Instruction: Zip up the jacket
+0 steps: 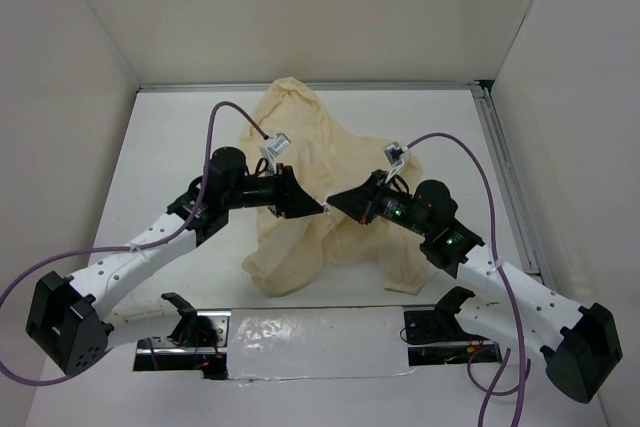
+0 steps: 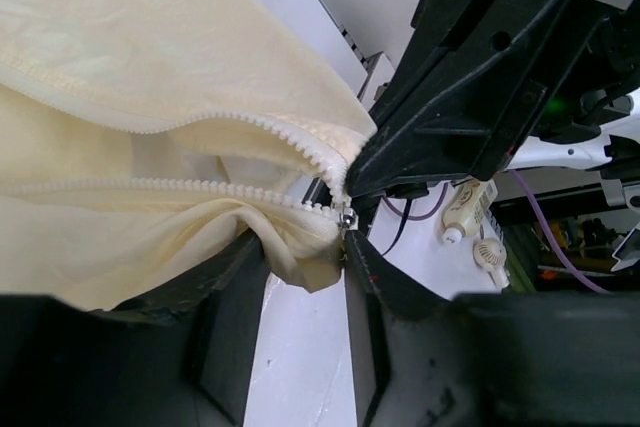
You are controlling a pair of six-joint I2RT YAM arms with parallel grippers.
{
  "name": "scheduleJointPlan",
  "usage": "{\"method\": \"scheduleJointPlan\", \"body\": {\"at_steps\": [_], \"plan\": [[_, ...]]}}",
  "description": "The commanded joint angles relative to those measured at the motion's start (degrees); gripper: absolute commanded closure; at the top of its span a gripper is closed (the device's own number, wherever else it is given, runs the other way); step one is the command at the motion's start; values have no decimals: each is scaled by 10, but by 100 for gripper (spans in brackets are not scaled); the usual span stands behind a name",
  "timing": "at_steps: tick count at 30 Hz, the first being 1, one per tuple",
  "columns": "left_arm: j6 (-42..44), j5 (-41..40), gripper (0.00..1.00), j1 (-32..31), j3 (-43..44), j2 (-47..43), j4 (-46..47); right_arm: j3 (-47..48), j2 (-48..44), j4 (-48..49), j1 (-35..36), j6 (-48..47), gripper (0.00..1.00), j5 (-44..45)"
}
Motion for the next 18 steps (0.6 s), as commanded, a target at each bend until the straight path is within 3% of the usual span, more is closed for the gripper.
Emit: {"method": "scheduleJointPlan", "body": {"at_steps": [1, 7, 10, 14, 15, 18], "plan": [[-8, 22, 53, 3, 20, -6, 43, 26, -4, 10, 7, 4, 100, 26], [-10, 38, 45, 4, 3, -22, 57, 24, -2, 6, 7, 2, 100, 41], [-14, 32, 46, 5, 1, -28, 58, 27, -4, -1, 7, -2, 100, 44], [-21, 31, 62, 6, 4, -22, 63, 27, -5, 0, 7, 1, 100, 43], [-21, 32, 71, 7, 6, -20, 62, 27, -5, 5, 7, 3, 100, 41], [-23, 38, 74, 7, 14, -1, 60, 27, 2, 25, 11, 9, 100, 32]]}}
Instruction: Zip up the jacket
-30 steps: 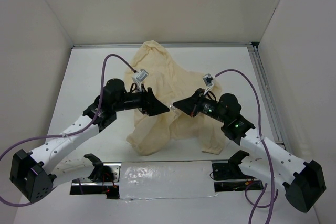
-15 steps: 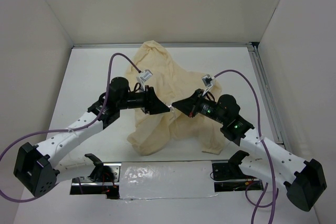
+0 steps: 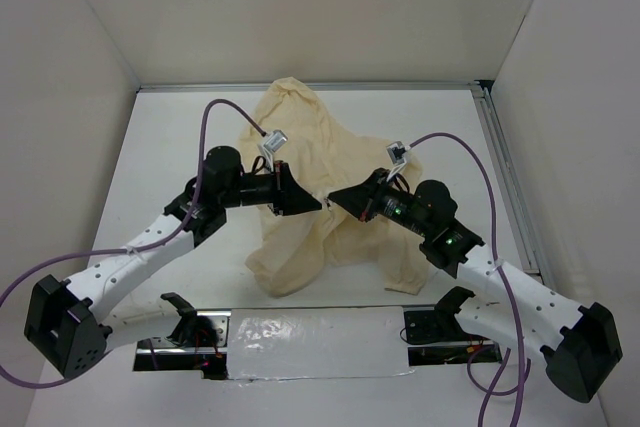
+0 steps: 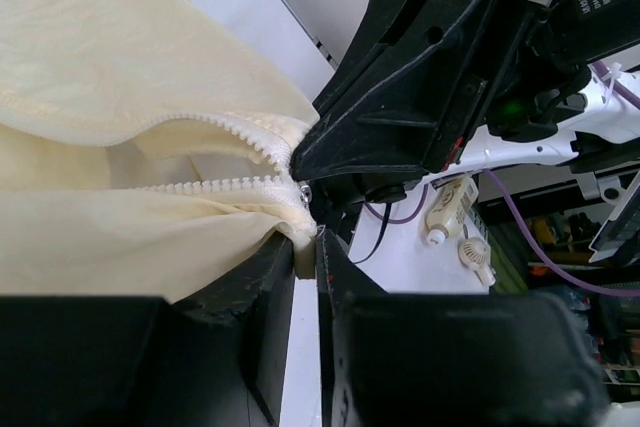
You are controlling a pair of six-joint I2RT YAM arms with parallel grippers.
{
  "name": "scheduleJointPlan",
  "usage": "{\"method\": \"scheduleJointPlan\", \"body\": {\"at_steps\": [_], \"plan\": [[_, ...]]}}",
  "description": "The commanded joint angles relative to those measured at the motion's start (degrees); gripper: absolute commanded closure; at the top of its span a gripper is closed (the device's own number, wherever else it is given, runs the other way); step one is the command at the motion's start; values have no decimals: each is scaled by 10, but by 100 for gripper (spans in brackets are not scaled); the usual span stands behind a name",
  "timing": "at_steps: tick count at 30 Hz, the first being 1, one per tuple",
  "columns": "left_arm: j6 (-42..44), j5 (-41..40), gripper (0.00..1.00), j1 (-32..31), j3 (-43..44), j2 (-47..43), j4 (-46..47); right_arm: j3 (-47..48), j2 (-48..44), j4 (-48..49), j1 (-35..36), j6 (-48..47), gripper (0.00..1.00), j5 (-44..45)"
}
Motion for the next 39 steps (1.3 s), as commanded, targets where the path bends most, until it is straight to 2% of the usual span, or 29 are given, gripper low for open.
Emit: {"method": "scheduleJointPlan", "body": {"at_steps": [1, 2, 6, 14, 21, 25, 29, 32, 39], "plan": [[-8, 14, 75, 3, 24, 16, 23, 28, 4, 29, 10, 6, 100, -4], [-7, 10, 77, 2, 27, 24, 18, 30, 8, 30, 12, 5, 100, -6], [-7, 6, 100, 2, 21, 30, 30, 32, 15, 34, 16, 9, 100, -3], [43, 21, 100, -24, -18, 10, 39, 31, 18, 100, 8, 51, 100, 22], [81, 2, 100, -81, -32, 13, 3, 39, 25, 150, -36, 101, 100, -48], [77, -6, 100, -88, -45, 8, 4, 49, 5, 109, -45, 80, 100, -50], [69, -93, 100, -81, -26, -6, -33, 71, -10, 11, -51, 14, 100, -98], [68, -77, 100, -58, -16, -11, -15, 83, -1, -63, -47, -36, 100, -144], [82, -40, 100, -44, 9, -17, 7, 92, 31, -105, -44, -86, 82, -200]]}}
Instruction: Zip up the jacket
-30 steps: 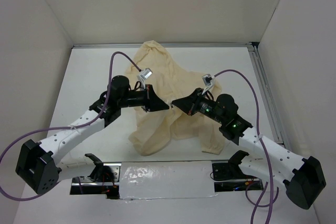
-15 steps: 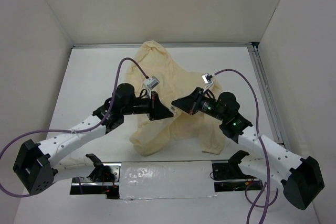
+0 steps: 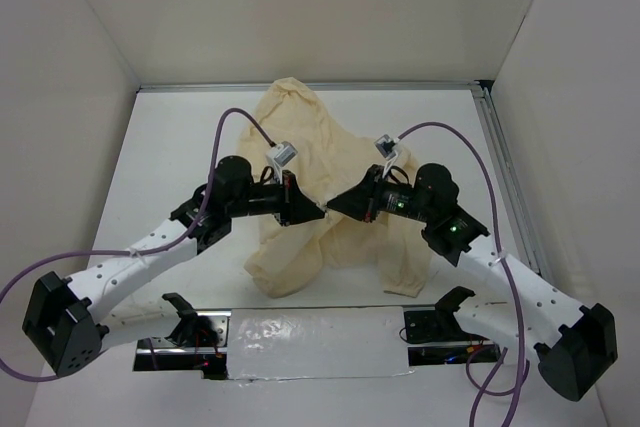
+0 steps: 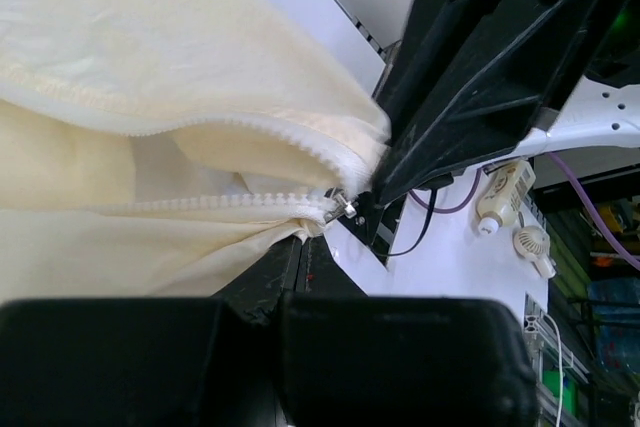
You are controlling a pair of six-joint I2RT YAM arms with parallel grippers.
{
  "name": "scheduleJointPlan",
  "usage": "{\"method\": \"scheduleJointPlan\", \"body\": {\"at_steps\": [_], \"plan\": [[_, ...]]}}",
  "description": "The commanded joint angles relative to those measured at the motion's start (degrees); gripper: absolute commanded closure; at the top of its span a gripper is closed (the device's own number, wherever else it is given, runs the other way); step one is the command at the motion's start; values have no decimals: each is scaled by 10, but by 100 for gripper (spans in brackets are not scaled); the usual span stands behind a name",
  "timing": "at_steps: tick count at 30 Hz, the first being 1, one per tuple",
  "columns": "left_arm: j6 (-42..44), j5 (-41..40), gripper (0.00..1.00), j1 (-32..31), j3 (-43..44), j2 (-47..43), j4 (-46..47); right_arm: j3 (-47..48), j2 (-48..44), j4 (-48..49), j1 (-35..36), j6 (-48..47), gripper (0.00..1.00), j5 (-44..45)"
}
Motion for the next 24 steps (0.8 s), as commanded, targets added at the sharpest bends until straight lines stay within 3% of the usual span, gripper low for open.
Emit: {"method": "scheduleJointPlan", "body": {"at_steps": [1, 5, 8, 10, 12, 17, 24], "plan": [[21, 32, 100, 3, 35, -16, 20, 26, 13, -7, -1, -44, 79, -53], [25, 57, 100, 3, 34, -21, 27, 36, 28, -8, 4, -51, 74, -48], [32, 68, 100, 3, 32, -25, 33, 27, 27, 7, 4, -42, 90, -29], [37, 66, 100, 3, 33, -25, 28, 24, 24, 20, 5, -34, 91, -26], [39, 59, 100, 3, 36, -23, 20, 25, 21, 20, 5, -34, 89, -24], [48, 57, 100, 3, 37, -24, 14, 32, 13, 2, 4, -35, 70, -18], [59, 60, 100, 3, 40, -19, 10, 22, 2, 16, -4, 0, 62, 3]]}}
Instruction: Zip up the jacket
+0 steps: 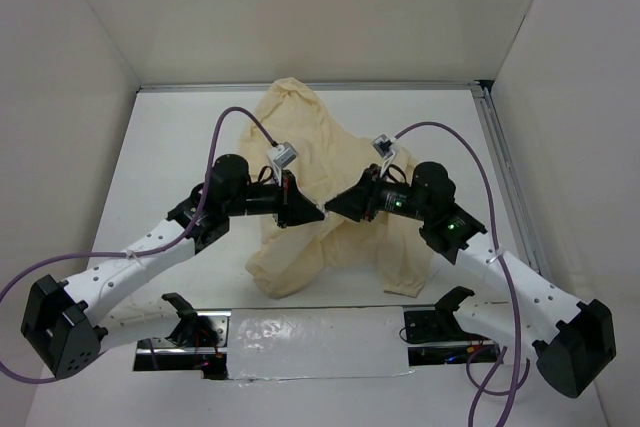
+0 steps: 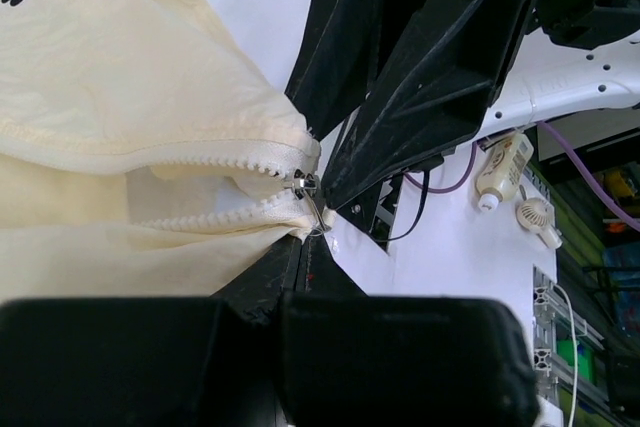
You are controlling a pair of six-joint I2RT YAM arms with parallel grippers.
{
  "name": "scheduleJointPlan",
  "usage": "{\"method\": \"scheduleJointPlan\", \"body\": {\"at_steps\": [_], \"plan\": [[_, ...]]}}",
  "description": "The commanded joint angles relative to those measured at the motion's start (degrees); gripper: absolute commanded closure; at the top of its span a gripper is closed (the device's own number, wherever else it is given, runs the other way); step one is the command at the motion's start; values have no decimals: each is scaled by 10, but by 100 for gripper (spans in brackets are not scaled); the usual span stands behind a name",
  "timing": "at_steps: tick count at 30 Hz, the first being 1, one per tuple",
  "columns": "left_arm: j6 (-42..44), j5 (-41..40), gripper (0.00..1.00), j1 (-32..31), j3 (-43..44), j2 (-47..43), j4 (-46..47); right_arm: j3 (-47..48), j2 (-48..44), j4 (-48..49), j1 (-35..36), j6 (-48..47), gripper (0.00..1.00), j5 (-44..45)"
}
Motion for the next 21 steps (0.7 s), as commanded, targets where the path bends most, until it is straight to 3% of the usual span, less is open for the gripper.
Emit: {"method": "scheduleJointPlan", "body": {"at_steps": [1, 4, 5, 6, 9, 12, 15, 21], "plan": [[23, 17, 100, 0, 28, -9, 17, 12, -21, 36, -11, 33, 62, 19], [25, 15, 100, 0, 29, -7, 14, -2, -33, 52, -20, 53, 65, 26], [25, 15, 100, 0, 27, -8, 14, -5, -34, 61, -24, 63, 69, 25], [23, 15, 100, 0, 27, -8, 16, -6, -33, 64, -26, 61, 81, 18], [18, 19, 100, 0, 29, -5, 24, 3, -16, 62, -26, 59, 92, -9], [13, 19, 100, 0, 32, -4, 30, 16, 0, 43, -19, 43, 92, -34], [10, 19, 100, 0, 33, -3, 39, 19, 0, 31, -15, 30, 86, -32], [4, 17, 100, 0, 35, 2, 49, 19, 1, 40, -8, 33, 88, -34]]}}
